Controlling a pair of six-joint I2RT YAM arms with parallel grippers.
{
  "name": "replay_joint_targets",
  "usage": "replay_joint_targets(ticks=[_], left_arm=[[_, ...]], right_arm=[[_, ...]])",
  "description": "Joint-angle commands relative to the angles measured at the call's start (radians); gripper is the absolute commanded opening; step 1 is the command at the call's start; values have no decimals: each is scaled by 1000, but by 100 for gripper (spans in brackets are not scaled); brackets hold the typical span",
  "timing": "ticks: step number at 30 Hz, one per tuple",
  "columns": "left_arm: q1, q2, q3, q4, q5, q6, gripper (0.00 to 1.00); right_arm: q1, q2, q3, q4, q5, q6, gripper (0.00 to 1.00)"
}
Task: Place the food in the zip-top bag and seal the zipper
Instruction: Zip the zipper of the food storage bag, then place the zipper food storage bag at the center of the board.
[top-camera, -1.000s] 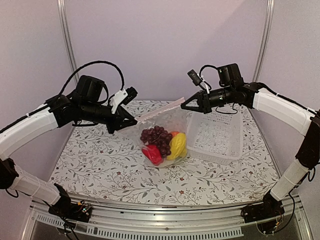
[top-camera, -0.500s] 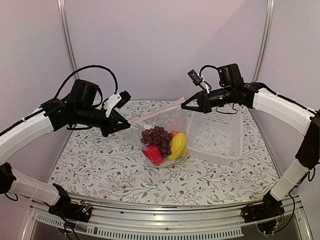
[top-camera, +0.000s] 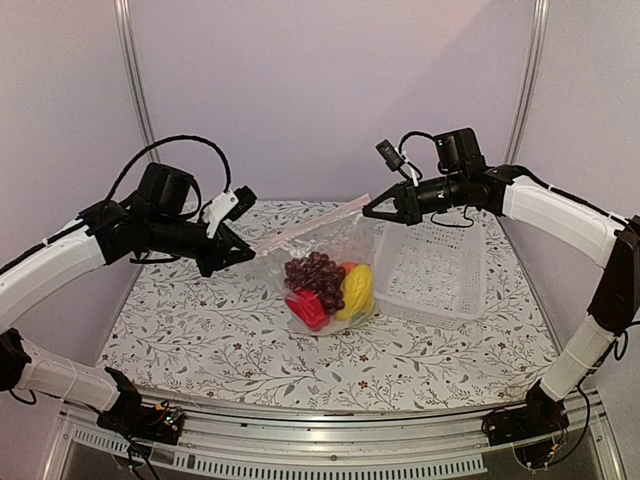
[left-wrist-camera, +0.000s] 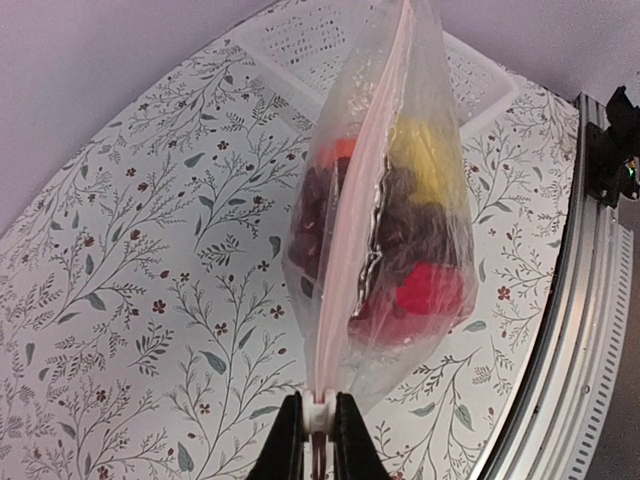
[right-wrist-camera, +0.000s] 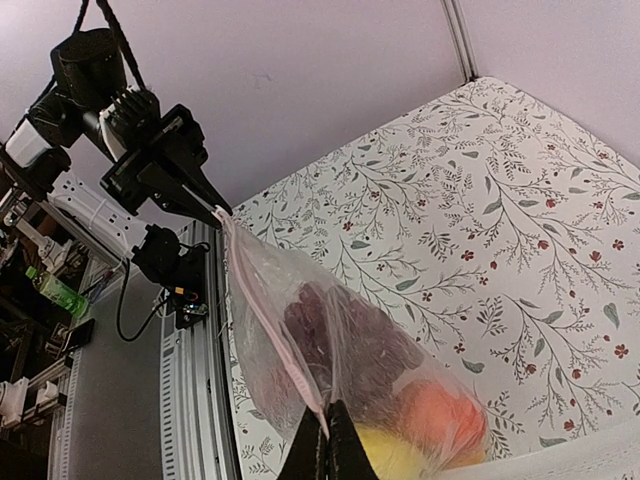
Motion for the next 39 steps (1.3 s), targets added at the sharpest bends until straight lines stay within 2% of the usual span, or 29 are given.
replay_joint_targets(ticks=[1,5,8,12,16,19,21,23,28,31,34,37,38,39], left_arm=[[24,29,16,-45,-22,-16,3],[29,66,47,4,-56,-13,1],[41,141,108,61,-109,-13,0],[62,258,261,122,-202,15,0],[80,337,444,168,-219,34,0],[84,350,491,170,-180,29,0],[84,336,458,167,-141,25,0],[84,307,385,156,-90,10,3],[65,204,197,71,50,-21,38],[59,131,162,1,-6,-21,51],[69,61,149,3,-79,-17,63],[85,43,141,82,-223,-53,74],[90,52,150,107,-278,-69,76],[92,66,169,128,-350,-86,80]], right_arm=[[-38,27,38,58,-15,54,0],[-38,50,72,58,18,63,0],[-38,103,162,55,62,70,0],[-37,213,339,83,106,87,0],[-57,329,540,103,113,104,0],[-68,341,560,153,102,148,0],[-74,333,521,157,86,152,1],[-74,313,433,164,58,150,12],[-73,160,100,200,-41,157,45],[-72,2,-50,212,-23,157,63],[-74,-102,-103,213,20,158,70],[-88,-130,-82,188,130,174,80],[-100,-120,-64,170,186,180,94],[-115,-111,-38,142,233,206,98]])
